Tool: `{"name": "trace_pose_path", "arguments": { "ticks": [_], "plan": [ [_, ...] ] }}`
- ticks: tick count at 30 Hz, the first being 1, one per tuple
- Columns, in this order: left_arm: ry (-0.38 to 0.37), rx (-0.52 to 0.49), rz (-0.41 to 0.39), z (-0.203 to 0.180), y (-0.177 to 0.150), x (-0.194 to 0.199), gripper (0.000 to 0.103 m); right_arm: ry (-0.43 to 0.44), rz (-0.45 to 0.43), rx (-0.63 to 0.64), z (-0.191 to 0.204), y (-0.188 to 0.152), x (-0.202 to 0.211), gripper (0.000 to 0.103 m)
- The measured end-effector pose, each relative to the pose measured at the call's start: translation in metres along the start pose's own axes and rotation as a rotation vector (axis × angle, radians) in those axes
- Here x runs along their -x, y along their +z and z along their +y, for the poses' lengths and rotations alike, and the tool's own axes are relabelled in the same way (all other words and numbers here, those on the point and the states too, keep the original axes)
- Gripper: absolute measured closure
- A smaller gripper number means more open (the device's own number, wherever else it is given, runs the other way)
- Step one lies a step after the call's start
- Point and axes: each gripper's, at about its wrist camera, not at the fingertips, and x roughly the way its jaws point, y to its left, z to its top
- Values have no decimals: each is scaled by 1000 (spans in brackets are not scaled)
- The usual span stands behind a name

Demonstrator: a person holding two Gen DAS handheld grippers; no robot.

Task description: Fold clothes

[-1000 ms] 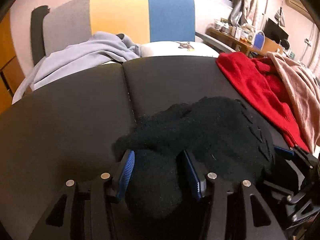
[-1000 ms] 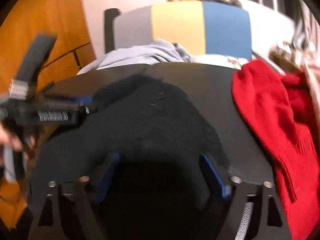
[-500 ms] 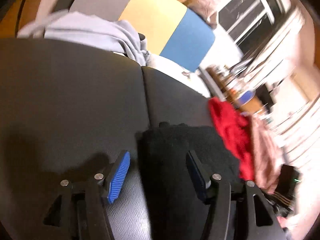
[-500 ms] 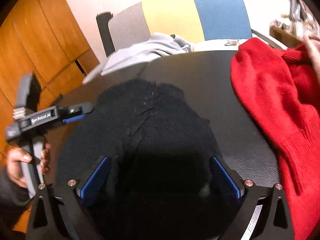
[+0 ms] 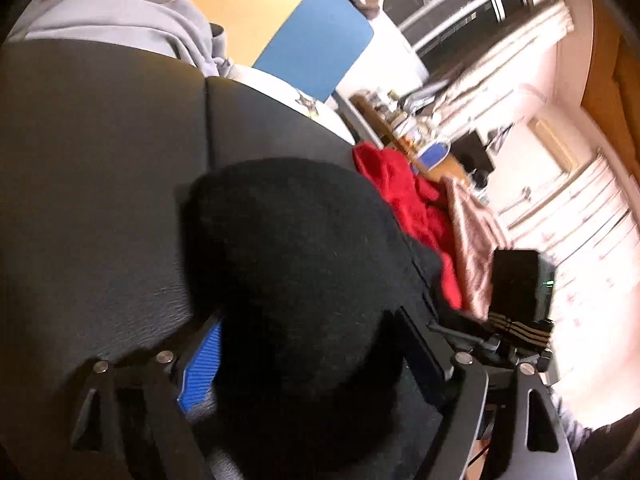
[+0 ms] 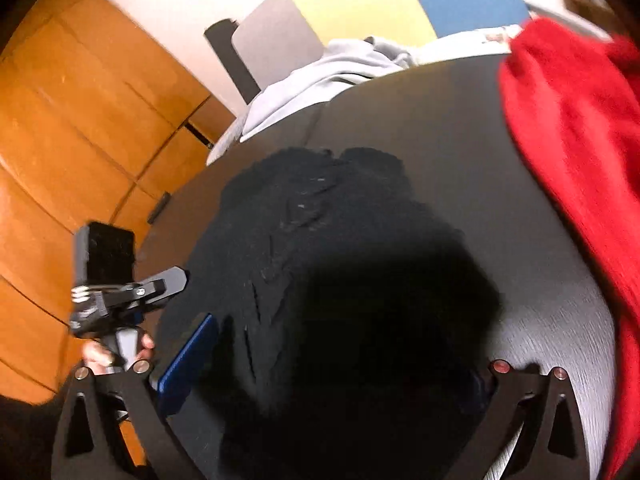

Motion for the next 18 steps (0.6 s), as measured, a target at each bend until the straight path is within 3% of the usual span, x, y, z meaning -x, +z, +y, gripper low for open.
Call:
{"name": "trace_pose_path", "arguments": {
  "ticks": [3, 4, 7, 10, 13, 18],
  "plan": [
    [6, 61, -41, 6, 1, 6, 62, -74, -11, 79, 15, -1, -10, 2],
    [-4, 82, -69, 9, 0, 15, 69, -82, -17, 80, 17, -1, -10, 10],
    [23, 116, -162, 20, -6, 53, 72, -45, -32, 23, 17, 4, -8, 31],
    [84, 140, -258, 35, -17, 101, 73, 74, 10, 9, 41, 13, -30, 32],
    [198, 185, -380, 62, -36, 167, 73, 167, 79, 113, 99, 21, -73, 32],
    [411, 297, -553, 121, -69, 269, 73, 332, 187, 323, 229, 38, -170, 32]
  ]
}}
